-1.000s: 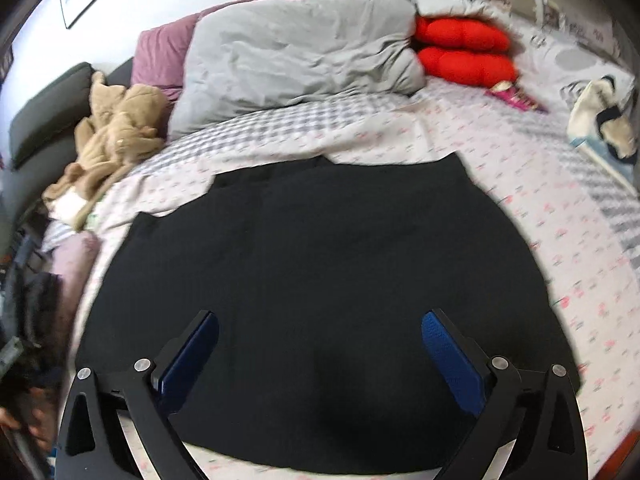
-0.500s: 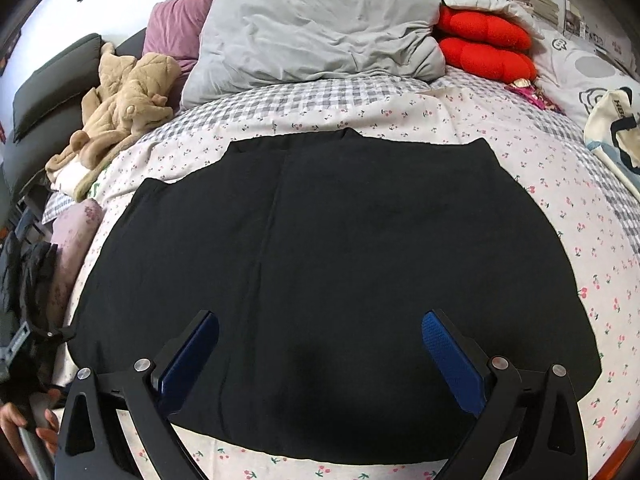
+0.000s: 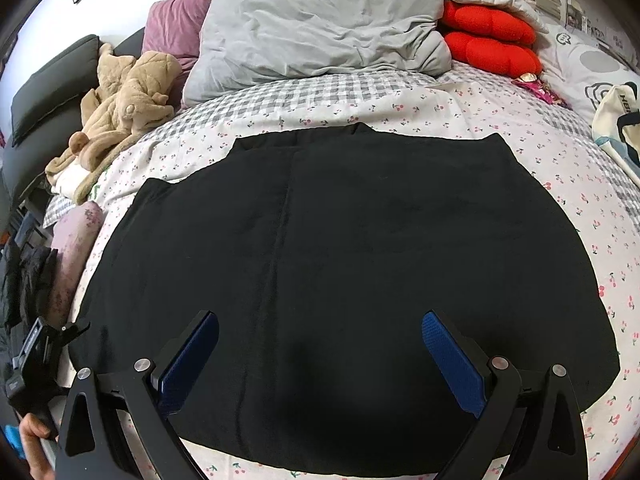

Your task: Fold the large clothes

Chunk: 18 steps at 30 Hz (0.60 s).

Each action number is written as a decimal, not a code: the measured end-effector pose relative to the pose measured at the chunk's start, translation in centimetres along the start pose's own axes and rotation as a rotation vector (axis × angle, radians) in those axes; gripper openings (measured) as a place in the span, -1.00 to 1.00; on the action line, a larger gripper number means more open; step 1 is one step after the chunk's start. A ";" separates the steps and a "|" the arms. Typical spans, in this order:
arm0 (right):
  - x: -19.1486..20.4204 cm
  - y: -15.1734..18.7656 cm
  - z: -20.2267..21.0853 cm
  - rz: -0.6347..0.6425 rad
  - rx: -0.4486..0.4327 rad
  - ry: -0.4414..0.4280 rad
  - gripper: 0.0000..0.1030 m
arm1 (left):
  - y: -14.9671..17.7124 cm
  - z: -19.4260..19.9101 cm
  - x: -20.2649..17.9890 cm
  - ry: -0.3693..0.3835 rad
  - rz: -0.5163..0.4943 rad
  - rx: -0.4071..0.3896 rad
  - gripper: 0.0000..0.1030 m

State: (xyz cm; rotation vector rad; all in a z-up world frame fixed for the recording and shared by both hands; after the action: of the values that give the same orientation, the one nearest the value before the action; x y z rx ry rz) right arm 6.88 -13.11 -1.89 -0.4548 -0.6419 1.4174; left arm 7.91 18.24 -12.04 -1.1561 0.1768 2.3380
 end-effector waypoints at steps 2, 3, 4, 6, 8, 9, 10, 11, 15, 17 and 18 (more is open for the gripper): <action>0.1 0.0 -0.1 0.008 -0.001 0.002 0.99 | -0.4 -0.3 0.0 0.025 0.017 -0.013 0.71; 0.2 0.0 -0.2 0.010 0.000 0.004 0.99 | -0.6 -0.4 0.1 0.032 0.024 -0.019 0.51; 0.2 0.1 -0.2 0.010 0.002 0.007 0.99 | -0.8 -0.4 0.4 0.031 0.036 -0.024 0.36; 0.1 0.2 -0.4 0.005 0.009 0.006 0.99 | -1.2 -0.9 1.2 0.048 0.087 -0.008 -0.08; 0.0 0.3 -0.3 -0.005 0.014 -0.003 0.99 | -1.4 -1.0 1.2 0.082 0.123 0.018 -0.31; 0.0 0.3 -0.2 -0.009 0.013 -0.008 0.99 | -1.6 -0.8 1.0 0.098 0.131 0.026 -0.40; -0.1 0.3 -0.1 -0.011 0.009 -0.010 0.99 | -1.6 -0.4 0.6 0.109 0.128 0.028 -0.43; -0.1 0.3 0.1 -0.013 0.003 -0.010 0.99 | -1.7 0.0 0.0 0.125 0.116 0.027 -0.48; 0.2 -0.1 0.7 -0.013 -0.019 -0.025 0.99 | -1.9 1.9 -2.7 0.154 0.009 0.003 -0.53; 0.4 -0.3 1.0 -0.017 -0.035 -0.037 0.99 | -1.9 2.8 -3.7 0.161 -0.034 -0.014 -0.54; 0.7 -0.5 1.3 -0.019 -0.046 -0.045 0.99 | -2.1 3.5 -4.2 0.170 -0.052 -0.031 -0.55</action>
State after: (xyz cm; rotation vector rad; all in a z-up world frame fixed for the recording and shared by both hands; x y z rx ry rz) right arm 6.43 -12.59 -0.54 -0.4533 -0.7148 1.4003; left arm 8.54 19.54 -6.38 -1.3591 0.1692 2.2044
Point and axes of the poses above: each gripper's, at about its wrist camera, not at the fingertips, and z roughly against the way its jaws point, x to its left, y to its underside, the point moved 4 cm from there along -z, roughly the way its jaws point, and after that the axes turned 6 degrees about -x, right-handed, at the moved point
